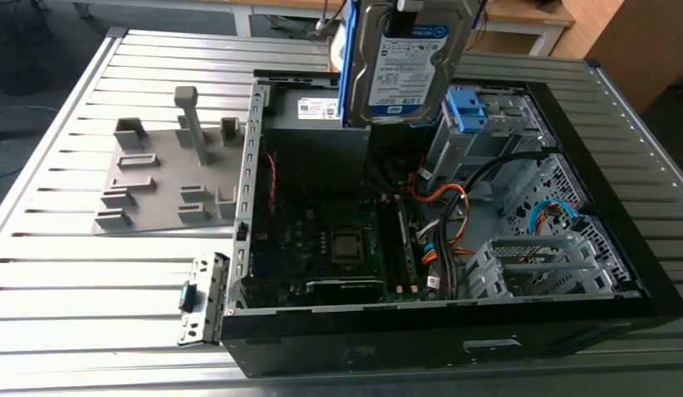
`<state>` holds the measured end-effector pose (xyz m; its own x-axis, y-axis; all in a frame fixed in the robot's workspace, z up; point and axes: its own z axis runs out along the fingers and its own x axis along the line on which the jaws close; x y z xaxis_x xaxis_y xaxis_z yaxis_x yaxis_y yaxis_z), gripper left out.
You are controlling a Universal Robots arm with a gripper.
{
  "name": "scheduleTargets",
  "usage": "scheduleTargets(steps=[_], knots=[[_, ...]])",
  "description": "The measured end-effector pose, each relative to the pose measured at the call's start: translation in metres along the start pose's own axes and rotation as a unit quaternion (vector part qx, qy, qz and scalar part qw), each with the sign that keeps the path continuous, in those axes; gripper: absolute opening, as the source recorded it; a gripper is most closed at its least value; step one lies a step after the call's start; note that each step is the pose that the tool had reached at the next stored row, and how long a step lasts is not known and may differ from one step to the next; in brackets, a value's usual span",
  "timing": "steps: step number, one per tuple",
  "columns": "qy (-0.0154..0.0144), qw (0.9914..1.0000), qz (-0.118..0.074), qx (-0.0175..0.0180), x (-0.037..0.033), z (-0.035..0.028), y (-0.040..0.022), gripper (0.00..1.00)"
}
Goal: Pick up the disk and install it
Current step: 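Pick up the disk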
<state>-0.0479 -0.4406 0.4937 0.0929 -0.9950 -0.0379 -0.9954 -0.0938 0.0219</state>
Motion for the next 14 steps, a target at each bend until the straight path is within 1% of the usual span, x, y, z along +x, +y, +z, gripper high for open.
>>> scheduleTargets(steps=[14], knots=[[0.0, 1.0, 0.0, 0.0, 0.0139, -0.0001, 0.0013, 0.36]])
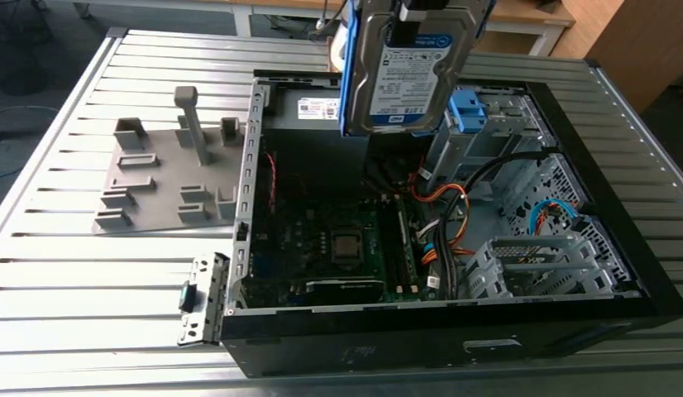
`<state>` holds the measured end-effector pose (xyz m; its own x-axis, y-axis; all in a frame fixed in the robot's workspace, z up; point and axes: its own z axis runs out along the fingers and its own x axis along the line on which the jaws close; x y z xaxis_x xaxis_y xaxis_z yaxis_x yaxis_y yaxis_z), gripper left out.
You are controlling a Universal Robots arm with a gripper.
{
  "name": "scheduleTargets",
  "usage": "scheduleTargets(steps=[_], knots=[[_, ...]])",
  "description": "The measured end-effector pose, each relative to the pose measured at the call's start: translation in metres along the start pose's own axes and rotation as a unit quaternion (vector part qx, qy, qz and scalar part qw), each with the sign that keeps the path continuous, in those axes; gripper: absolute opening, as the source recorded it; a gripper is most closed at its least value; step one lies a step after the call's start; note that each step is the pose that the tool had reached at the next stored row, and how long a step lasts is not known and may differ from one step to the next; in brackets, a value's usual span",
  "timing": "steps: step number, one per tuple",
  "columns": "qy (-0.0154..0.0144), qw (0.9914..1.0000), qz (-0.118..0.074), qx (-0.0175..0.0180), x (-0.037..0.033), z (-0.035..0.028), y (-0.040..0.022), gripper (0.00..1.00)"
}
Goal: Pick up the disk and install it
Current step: 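Pick up the disk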
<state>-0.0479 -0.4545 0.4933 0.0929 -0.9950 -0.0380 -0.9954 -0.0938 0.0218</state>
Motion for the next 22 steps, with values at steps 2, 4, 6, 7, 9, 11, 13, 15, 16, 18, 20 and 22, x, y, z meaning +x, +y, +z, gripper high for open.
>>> scheduleTargets(steps=[2, 4, 6, 7, 9, 11, 13, 15, 16, 18, 20, 22], knots=[[0.0001, 1.0, 0.0, 0.0, 0.002, -0.0001, 0.0002, 0.36], [0.0, 1.0, 0.0, 0.0, 0.0039, -0.0001, 0.0004, 0.36], [0.0001, 1.0, 0.0, 0.0, 0.0058, -0.0002, 0.0006, 0.36], [0.0, 1.0, 0.0, 0.0, 0.0068, -0.0001, 0.0006, 0.36], [0.0, 1.0, 0.0, 0.0, 0.0088, -0.0001, 0.0008, 0.36], [0.0, 1.0, 0.0, 0.0, 0.0108, -0.0002, 0.001, 0.36], [0.0, 1.0, 0.0, 0.0, 0.0129, -0.0002, 0.0012, 0.36], [0.0, 1.0, 0.0, 0.0, 0.0149, -0.0003, 0.0014, 0.36], [0.0001, 1.0, 0.0, 0.0, 0.0159, -0.0003, 0.0015, 0.36], [0.0001, 1.0, 0.0, 0.0, 0.0178, -0.0003, 0.0017, 0.36], [0.0, 1.0, 0.0, 0.0, 0.02, -0.0003, 0.0019, 0.36], [0.0, 1.0, 0.0, 0.0, 0.022, -0.0003, 0.0021, 0.36]])
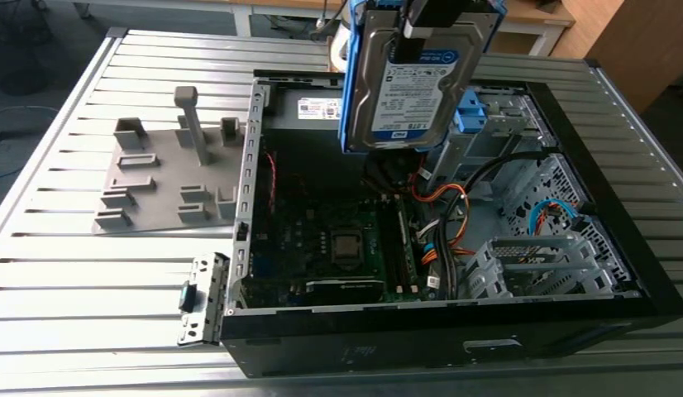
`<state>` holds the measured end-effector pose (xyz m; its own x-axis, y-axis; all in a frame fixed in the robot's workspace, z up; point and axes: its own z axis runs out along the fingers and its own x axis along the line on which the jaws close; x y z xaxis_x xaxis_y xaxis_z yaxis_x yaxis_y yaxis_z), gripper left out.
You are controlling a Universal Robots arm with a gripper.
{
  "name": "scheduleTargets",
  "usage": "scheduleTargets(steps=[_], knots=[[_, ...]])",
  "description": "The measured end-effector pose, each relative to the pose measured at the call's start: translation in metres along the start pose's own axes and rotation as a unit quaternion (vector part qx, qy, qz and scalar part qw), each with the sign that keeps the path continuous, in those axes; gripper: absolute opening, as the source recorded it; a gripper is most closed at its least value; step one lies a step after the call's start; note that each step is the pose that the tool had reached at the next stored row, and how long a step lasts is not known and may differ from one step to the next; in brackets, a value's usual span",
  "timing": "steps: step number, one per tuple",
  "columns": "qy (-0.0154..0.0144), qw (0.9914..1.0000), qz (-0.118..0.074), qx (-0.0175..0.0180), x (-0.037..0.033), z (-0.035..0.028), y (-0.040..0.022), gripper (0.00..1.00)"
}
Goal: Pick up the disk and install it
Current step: 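Pick up the disk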
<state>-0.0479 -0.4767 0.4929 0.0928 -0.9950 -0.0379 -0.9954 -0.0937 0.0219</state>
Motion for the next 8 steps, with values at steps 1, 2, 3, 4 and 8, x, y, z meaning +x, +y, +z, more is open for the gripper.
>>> scheduleTargets(steps=[1, 2, 3, 4, 8], knots=[[0.0, 1.0, 0.0, 0.0, 0.001, 0.0, 0.0001, 0.36], [0.0, 1.0, 0.0, 0.0, 0.002, 0.0, 0.0002, 0.36], [0.0, 1.0, 0.0, 0.0, 0.003, 0.0, 0.0003, 0.36], [0.0, 1.0, 0.0, 0.0, 0.0041, -0.0001, 0.0004, 0.36], [0.0, 1.0, 0.0, 0.0, 0.0081, -0.0002, 0.0007, 0.36]])
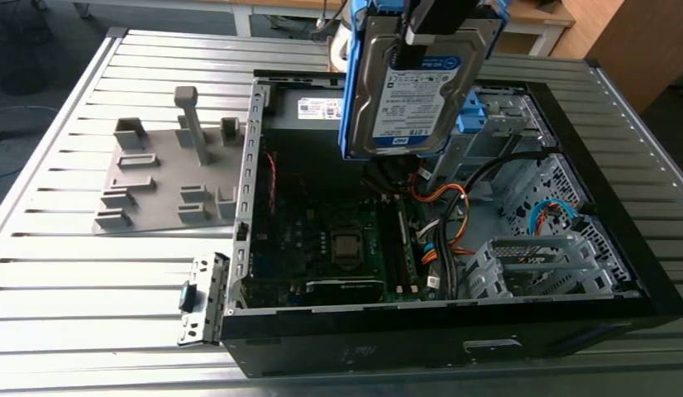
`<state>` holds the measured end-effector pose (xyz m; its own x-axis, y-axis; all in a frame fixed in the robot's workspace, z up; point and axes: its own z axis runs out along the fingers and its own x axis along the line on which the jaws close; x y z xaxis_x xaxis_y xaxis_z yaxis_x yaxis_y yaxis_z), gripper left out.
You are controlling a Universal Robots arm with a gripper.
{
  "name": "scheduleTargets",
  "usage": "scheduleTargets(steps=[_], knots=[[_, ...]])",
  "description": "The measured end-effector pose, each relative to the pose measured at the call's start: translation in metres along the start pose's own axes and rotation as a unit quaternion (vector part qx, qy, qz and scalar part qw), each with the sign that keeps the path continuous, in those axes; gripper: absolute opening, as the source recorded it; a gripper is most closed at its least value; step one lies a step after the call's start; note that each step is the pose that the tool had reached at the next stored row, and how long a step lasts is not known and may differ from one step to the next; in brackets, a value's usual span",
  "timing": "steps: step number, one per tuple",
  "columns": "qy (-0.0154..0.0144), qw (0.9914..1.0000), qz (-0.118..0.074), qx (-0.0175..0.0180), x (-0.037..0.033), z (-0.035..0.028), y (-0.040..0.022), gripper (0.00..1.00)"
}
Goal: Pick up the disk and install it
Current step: 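Pick up the disk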
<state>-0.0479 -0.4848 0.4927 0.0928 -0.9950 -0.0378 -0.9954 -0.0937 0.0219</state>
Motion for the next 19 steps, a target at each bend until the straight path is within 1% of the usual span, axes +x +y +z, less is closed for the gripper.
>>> scheduleTargets(steps=[13, 19], knots=[[0.0, 1.0, 0.0, 0.0, 0.0141, -0.0002, 0.0013, 0.36], [-0.0001, 1.0, 0.0, 0.0, 0.0225, -0.0002, 0.0021, 0.36]])
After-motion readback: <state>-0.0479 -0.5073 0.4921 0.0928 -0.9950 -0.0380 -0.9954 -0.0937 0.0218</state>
